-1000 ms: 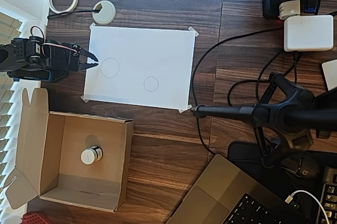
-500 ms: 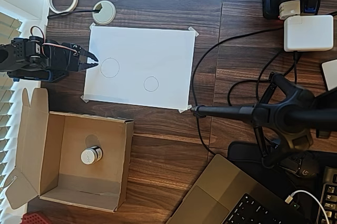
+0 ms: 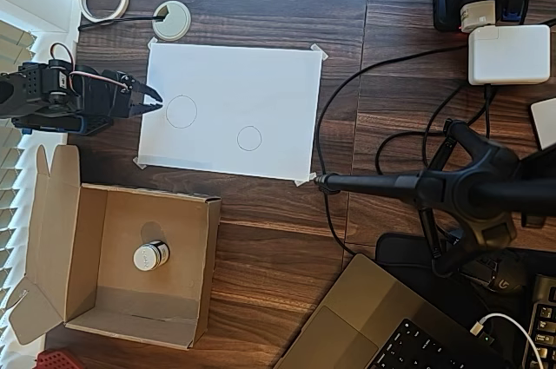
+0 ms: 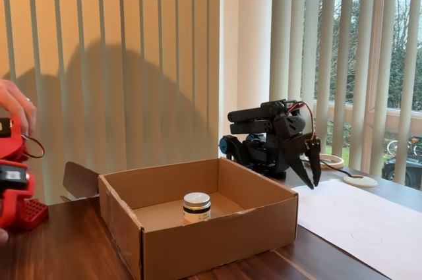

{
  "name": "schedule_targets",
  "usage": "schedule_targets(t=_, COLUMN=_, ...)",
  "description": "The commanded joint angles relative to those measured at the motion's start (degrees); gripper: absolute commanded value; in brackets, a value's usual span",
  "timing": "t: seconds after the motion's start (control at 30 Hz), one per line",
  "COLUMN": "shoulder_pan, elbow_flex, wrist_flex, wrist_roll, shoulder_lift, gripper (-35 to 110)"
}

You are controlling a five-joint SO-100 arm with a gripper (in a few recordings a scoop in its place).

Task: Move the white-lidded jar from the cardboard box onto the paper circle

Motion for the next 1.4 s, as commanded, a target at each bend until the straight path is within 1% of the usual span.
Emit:
schedule_targets(t=0.0, shoulder_pan=1.41, elbow_flex=-1.58, wrist_flex=-4.48, wrist_roll=18.63, shoulder_lift=3.52, gripper=0)
schedule_targets(t=0.07, shoulder_pan=1.67, elbow_flex=-2.64, wrist_flex=-2.9, wrist_roll=24.87, shoulder_lift=3.52, gripper=0)
schedule_targets(t=0.17, shoulder_pan=2.29, elbow_flex=-3.6, wrist_flex=-0.88, wrist_roll=30.23, shoulder_lift=3.52, gripper=0)
schedule_targets(t=0.5, shoulder_pan=3.78, elbow_flex=-4.39, wrist_flex=1.05, wrist_roll=40.78, shoulder_lift=3.52, gripper=0)
schedule_targets(t=0.6, shoulder_pan=4.31, elbow_flex=-4.39, wrist_flex=1.14, wrist_roll=42.45, shoulder_lift=3.52, gripper=0)
schedule_targets(t=0.73, shoulder_pan=4.22, elbow_flex=-7.56, wrist_flex=0.88, wrist_roll=40.34, shoulder_lift=2.81, gripper=1)
schedule_targets(t=0.87, shoulder_pan=4.66, elbow_flex=-15.82, wrist_flex=-0.09, wrist_roll=38.67, shoulder_lift=-5.62, gripper=17)
schedule_targets(t=1.07, shoulder_pan=7.12, elbow_flex=-28.56, wrist_flex=-0.35, wrist_roll=35.24, shoulder_lift=-20.83, gripper=28)
schedule_targets(t=1.23, shoulder_pan=13.1, elbow_flex=-39.29, wrist_flex=-1.14, wrist_roll=29.09, shoulder_lift=-32.61, gripper=33)
schedule_targets(t=1.37, shoulder_pan=21.09, elbow_flex=-49.92, wrist_flex=-2.2, wrist_roll=20.3, shoulder_lift=-44.74, gripper=36)
